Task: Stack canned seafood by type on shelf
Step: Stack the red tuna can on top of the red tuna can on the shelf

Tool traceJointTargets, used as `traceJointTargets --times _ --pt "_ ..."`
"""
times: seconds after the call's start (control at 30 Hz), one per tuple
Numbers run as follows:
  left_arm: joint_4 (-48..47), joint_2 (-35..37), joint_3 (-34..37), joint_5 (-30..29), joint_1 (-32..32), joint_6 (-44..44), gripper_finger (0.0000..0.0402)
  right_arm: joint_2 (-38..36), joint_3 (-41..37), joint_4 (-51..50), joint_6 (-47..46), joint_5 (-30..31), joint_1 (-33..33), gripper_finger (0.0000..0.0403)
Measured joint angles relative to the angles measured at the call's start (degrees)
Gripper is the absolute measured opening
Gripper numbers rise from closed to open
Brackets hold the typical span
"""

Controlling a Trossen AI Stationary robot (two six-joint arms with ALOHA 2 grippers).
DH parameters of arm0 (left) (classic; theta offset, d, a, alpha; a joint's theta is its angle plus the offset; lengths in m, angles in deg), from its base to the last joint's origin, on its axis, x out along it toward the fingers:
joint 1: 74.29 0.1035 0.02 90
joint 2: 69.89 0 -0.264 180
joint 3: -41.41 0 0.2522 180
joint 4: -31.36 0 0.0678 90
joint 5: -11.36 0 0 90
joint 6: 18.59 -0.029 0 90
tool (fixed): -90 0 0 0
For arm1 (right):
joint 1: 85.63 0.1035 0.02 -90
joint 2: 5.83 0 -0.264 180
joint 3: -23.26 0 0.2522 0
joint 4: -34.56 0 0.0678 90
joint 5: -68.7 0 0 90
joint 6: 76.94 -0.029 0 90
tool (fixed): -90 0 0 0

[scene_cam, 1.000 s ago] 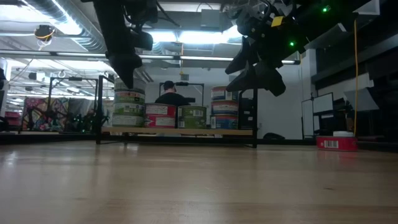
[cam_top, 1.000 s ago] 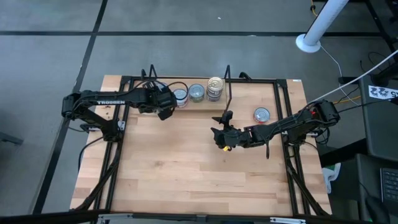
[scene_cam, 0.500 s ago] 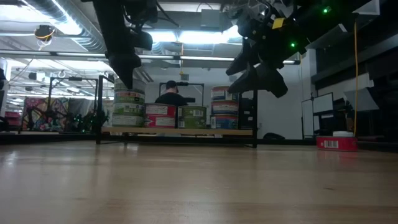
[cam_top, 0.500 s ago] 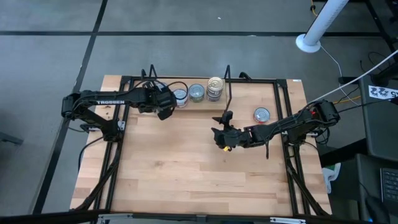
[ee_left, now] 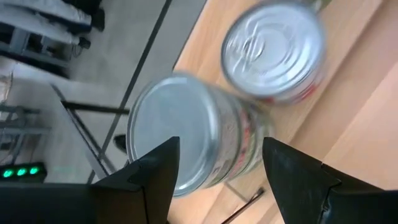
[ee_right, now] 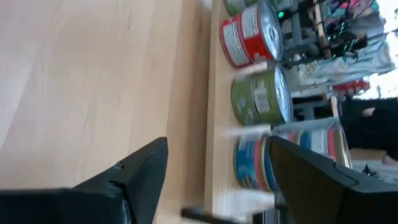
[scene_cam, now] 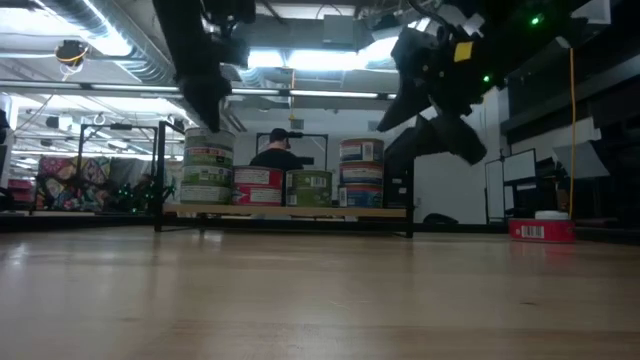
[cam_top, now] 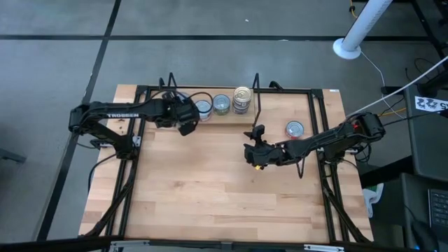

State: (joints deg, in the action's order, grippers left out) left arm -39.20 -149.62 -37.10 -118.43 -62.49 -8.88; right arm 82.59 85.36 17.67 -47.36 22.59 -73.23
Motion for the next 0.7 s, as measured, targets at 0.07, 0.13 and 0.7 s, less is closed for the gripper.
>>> traceJointTargets --times 0.07,0.13,0.7 --pt "-0.03 0.11 -1.46 0.02 -1.05 0.48 0.0225 -1.73 0.00 -2.86 -2.07 0.00 0.00 0.0280" --pt "0.02 0.37 -2.90 0.00 -2.13 1.16 0.0225 -3.67 0.00 -6.19 -4.55 -0.04 -0.02 0.0280" --pt "9.37 0.89 -6.25 0.11 -13.84 6.83 0.0225 -14.76 0.00 -42.27 -43.87 -15.31 -8.43 0.0280"
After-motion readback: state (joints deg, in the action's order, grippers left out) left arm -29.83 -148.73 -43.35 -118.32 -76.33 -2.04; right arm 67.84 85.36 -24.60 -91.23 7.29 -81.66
